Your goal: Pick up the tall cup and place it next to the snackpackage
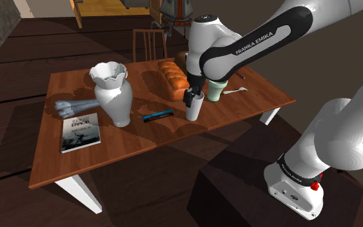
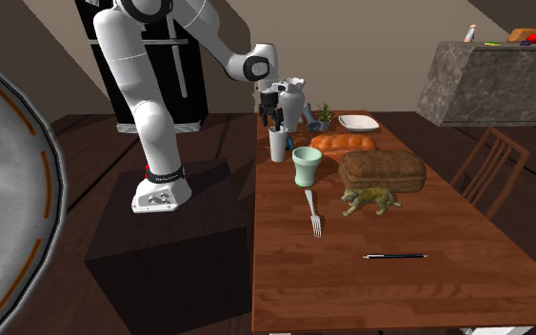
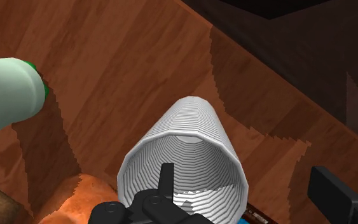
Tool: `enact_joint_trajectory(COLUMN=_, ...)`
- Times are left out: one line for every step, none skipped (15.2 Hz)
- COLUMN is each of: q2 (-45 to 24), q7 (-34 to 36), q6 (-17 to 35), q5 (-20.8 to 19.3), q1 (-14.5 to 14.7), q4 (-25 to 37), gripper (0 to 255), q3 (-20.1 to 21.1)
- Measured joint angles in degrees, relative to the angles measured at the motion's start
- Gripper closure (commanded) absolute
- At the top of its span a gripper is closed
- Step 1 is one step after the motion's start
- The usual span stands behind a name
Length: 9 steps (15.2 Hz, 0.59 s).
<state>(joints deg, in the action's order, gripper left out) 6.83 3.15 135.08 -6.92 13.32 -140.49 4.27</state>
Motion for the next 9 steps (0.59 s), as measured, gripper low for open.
enact_joint_trajectory(q2=1.5, q7=-0.3, q6=-1.8, q5=0.4, q1=0.1, q4=0.4, gripper=0, q3=0.0)
enact_joint_trajectory(q2=2.5, q7=-0.5, q6=-3.7, q5=0.6, q1=0.2, q4=1.2, gripper=0, q3=0.1)
enact_joint_trajectory(q2=3.0, q7=-0.6, q6=-4.5, q5=0.8, q1=0.2, q4=1.6, gripper=0, q3=0.1)
enact_joint_trajectory(q2=3.4, q7=-0.7, q6=-5.2, q5=0.9, q1=0.3, q4=1.9, gripper=0, q3=0.1)
enact_joint_trajectory(q2=3.5, q7=-0.7, q6=-5.4, q5=0.9, q1=0.3, q4=2.0, gripper=0, q3=0.1)
enact_joint_trajectory(q2=3.5, q7=-0.7, q6=-5.6, q5=0.9, q1=0.3, q4=2.0, gripper=0, q3=0.1)
enact_joint_trajectory(q2=3.6, q7=-0.7, q6=-5.6, q5=1.0, q1=0.3, q4=2.1, gripper=0, q3=0.1)
enact_joint_trajectory(q2=3.6, q7=-0.7, q6=-5.7, q5=1.0, q1=0.3, q4=2.1, gripper=0, q3=0.1)
enact_joint_trajectory(q2=3.6, q7=-0.7, q6=-5.7, q5=1.0, q1=0.3, q4=2.1, gripper=0, q3=0.1)
